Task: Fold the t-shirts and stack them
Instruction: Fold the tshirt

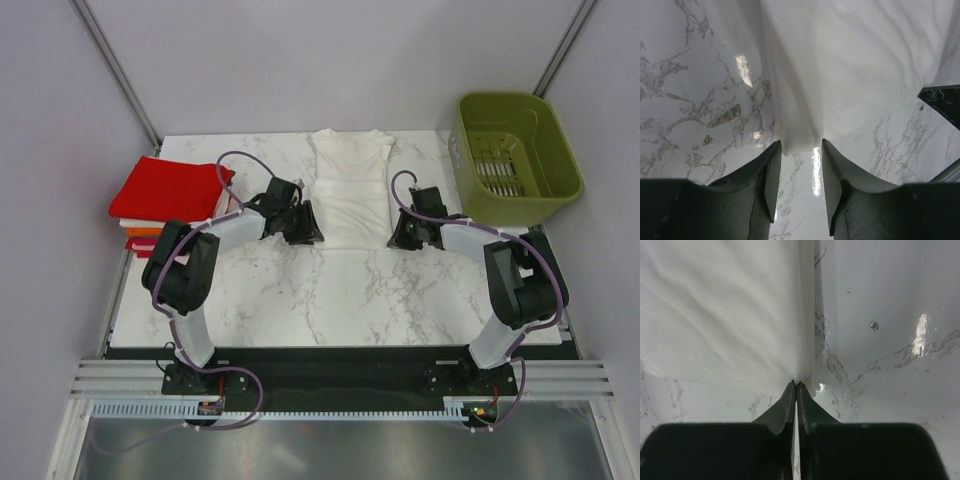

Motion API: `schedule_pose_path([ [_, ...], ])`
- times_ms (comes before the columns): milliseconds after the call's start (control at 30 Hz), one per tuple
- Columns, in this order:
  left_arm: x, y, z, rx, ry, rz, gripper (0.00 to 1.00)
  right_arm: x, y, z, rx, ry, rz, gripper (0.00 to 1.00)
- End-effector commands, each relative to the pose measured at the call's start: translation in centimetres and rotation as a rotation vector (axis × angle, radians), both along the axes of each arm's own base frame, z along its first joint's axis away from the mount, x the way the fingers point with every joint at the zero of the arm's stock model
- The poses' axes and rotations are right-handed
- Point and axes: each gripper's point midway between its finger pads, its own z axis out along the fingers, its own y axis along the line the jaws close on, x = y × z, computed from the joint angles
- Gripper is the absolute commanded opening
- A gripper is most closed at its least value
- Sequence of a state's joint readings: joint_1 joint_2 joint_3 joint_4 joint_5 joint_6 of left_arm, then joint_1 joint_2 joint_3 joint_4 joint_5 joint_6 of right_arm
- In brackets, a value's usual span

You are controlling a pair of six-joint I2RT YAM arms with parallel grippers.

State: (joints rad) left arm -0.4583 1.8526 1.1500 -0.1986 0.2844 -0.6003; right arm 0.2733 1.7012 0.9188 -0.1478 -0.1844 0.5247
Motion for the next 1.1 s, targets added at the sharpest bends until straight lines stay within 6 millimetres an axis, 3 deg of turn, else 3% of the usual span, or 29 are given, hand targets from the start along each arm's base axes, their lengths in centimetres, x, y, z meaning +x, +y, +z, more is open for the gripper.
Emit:
schedule_pose_path([
  [0, 0.2, 0.6, -0.4, 0.039, -0.047, -0.020, 0.46, 1.0, 0.6, 1.0, 0.014, -0.036, 0.015, 0.04],
  [267, 0.0, 0.6, -1.0, 0.043, -0.034, -0.028, 0.41, 1.1, 0.6, 1.0, 0.014, -0.034, 0.011, 0.00],
  [600, 0.4, -1.0, -1.3, -0.045, -0.066, -0.056, 0.02, 1.4, 1.3, 1.7, 0.048, -0.019, 0.023, 0.00],
  [733, 0.8, 0.7, -0.5, 0.035, -0.097, -0.033, 0.02, 1.7, -0.2, 2.6, 0.026, -0.028, -0.016, 0.00],
  [867, 0.3, 2.4, 1.1, 0.075, -0.125, -0.013, 0.02, 0.6, -2.0, 3.3, 0.007, -0.024, -0.055, 0.00],
  [1067, -2.2, 3.4, -1.3, 0.094, -0.057, -0.015, 0.02, -2.1, -3.0, 1.4, -0.018, 0.020, -0.058, 0.00],
])
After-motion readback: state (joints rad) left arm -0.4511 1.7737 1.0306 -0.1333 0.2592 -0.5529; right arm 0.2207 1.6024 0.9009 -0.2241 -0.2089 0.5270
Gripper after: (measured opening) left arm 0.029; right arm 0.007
